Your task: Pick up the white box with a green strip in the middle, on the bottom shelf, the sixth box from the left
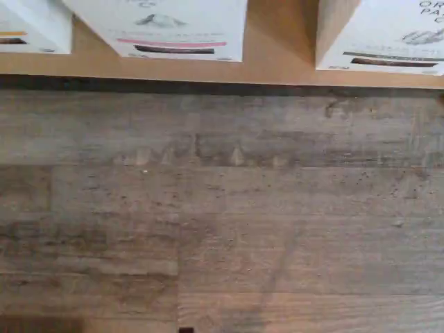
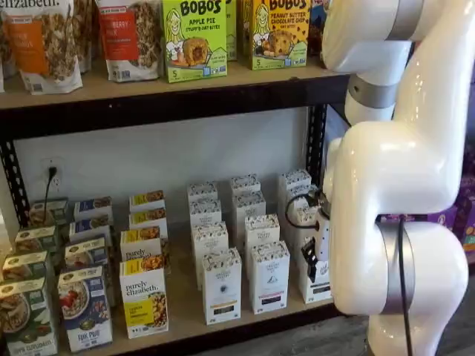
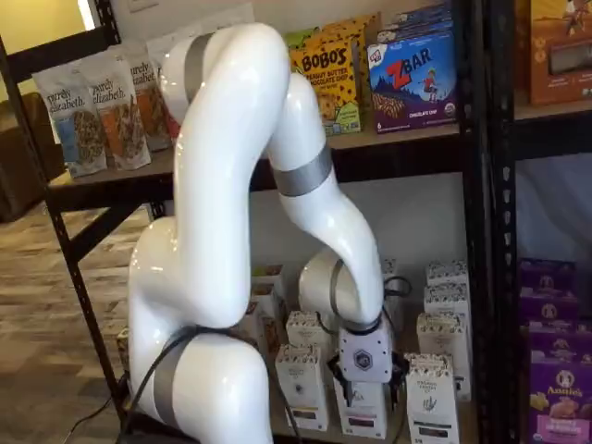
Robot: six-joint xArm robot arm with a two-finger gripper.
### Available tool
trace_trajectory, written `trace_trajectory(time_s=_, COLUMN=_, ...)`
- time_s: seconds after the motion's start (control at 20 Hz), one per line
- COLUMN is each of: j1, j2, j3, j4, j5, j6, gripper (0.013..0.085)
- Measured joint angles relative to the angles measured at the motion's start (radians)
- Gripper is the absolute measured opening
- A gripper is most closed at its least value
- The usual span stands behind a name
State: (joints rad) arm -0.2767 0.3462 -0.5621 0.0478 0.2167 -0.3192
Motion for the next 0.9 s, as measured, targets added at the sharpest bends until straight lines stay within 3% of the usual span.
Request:
trace_trajectory(time_s=0.15, j1=-0.011, j2=0.058, j3=-0.057, j4=0.016, j5=0.005, j6=-0.026, gripper=0.0850)
trace_trajectory(time_s=0.25, j1=-0.023, j2=0.102, j3=-0.102, j4=-0.018, j5=0.001, j6=-0.007, gripper=0.0850)
trace_trajectory(time_s=0.35, j1=-0.018, j2=0.132, j3=-0.130, j4=0.072, j5=-0.017, j6=-0.090, gripper=0.0850)
trace_trajectory(time_s=0.4, j1=-0.023, j2=0.146, j3=-0.145, j4=0.054, j5=-0.019, j6=-0.077, gripper=0.0850)
trace_trajectory(time_s=0.6, j1=-0.056, j2=0.198, j3=-0.213, j4=-0.149, j5=0.005, j6=0.090, gripper=0.0850)
trace_trajectory(time_s=0.9, j1=-0.076, j2=0.274, j3=-0.311, j4=-0.249, j5=0.010, j6=0.166, gripper=0.0850)
